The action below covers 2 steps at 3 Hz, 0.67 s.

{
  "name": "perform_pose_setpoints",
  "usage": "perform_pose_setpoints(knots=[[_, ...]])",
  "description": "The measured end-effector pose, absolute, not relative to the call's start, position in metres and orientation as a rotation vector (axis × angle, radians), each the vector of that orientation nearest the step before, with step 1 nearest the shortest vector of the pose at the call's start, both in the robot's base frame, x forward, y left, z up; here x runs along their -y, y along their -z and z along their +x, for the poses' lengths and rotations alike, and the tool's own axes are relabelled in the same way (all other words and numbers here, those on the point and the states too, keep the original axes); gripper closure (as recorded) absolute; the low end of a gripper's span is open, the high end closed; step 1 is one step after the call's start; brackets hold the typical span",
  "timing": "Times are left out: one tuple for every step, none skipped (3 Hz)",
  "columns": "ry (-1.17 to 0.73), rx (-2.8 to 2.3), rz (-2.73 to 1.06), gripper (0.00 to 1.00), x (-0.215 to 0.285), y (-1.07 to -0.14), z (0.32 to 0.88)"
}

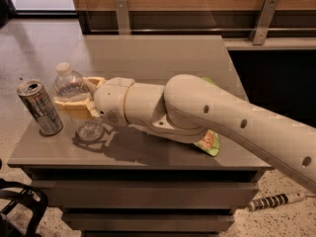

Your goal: Move water bottle near redbull can

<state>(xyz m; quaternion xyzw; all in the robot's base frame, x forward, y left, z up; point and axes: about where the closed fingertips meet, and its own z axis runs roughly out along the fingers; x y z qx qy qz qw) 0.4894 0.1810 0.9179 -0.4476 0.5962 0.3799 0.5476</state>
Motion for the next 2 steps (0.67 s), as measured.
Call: perform_pose_setpoints(knots=[[-0.901,-1.410,-1.065,0.59,-0.1829,-0.9188,0.4880],[-0.901,-1.408,-1.068,0.36,-0.1846,-0.9195,0.4867]])
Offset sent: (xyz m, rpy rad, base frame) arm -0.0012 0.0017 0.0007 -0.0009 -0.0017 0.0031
